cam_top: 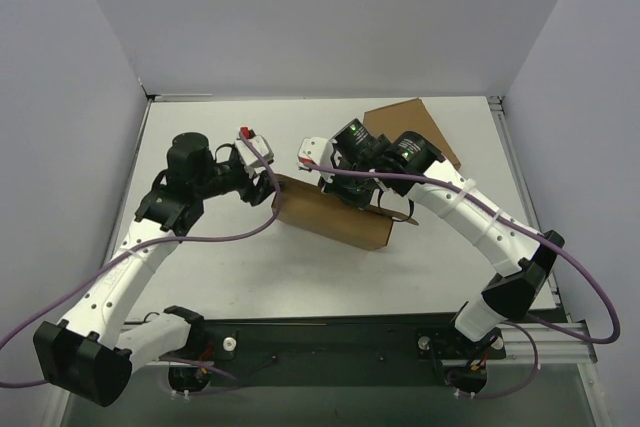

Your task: Fold the paper box

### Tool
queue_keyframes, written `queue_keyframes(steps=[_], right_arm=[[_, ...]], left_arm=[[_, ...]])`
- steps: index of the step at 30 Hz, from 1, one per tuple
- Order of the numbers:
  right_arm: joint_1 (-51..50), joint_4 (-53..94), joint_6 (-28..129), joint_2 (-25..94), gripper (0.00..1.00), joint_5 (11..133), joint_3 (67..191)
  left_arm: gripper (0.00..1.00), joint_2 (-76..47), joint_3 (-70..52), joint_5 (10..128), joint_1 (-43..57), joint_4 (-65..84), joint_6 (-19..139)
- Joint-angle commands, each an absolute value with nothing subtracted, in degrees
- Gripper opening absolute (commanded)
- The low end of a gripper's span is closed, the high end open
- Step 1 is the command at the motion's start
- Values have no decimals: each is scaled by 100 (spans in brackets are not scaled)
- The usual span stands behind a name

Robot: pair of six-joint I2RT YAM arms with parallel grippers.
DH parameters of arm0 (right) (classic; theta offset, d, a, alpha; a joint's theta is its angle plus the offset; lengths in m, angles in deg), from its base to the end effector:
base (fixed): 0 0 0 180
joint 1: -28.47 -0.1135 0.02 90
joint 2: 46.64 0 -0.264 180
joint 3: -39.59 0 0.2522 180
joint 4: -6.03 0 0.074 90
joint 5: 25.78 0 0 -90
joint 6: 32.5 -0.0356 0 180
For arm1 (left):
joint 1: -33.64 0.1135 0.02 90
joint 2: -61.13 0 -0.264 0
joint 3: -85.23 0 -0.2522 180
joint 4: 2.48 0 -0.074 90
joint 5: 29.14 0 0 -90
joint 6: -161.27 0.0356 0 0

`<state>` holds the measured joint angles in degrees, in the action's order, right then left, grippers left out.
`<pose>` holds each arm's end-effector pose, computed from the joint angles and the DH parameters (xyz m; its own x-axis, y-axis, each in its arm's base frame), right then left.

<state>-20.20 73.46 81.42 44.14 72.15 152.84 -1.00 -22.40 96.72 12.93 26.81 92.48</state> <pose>0.2169 0.2540 0.3967 -0.0989 -0.7205 -0.6864 -0.9280 0.3158 -0.1978 0.2190 -0.1051 0.3581 0.0065 0.3110 -0.9504 0.8605 0.4824 0.1637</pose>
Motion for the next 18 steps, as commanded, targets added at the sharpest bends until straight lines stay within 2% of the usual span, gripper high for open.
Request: queue_keyframes(steps=[1, 6, 7, 8, 10, 12, 13, 16, 17, 18], right_arm=[[-1970, 8140, 8017, 4529, 0, 7266, 15162], [-1970, 8140, 8009, 4529, 0, 7257, 15179], [-1970, 8140, 8009, 4520, 0, 7249, 15179], [-1961, 8140, 8009, 4520, 0, 7248, 15179], [-1970, 8140, 8009, 4529, 0, 7231, 15179], [-1970, 8140, 8009, 4529, 0, 7240, 15179], [-1961, 8114, 8000, 4529, 0, 7231, 15179], [-1961, 8018, 7790, 4503, 0, 7135, 15223], [-1961, 7974, 7676, 4494, 4, 7056, 15241], [-1943, 7921, 7509, 4424, 7, 6768, 15276]], left_arm=[[65, 119, -2238, 9269, 1193, 2806, 9455], [51, 84, -2203, 9206, 1149, 2903, 9456], [42, 57, -2194, 9232, 1149, 2903, 9456], [38, 31, -2168, 9233, 1140, 2929, 9456], [30, -22, -2151, 9241, 1114, 2956, 9447], [28, -57, -2150, 9241, 1096, 2947, 9438], [20, -66, -2159, 9241, 1061, 2947, 9438], [8, -57, -2194, 9215, 1017, 2938, 9456], [1, -40, -2220, 9172, 1008, 2930, 9464], [0, -22, -2273, 9162, 999, 2930, 9473]])
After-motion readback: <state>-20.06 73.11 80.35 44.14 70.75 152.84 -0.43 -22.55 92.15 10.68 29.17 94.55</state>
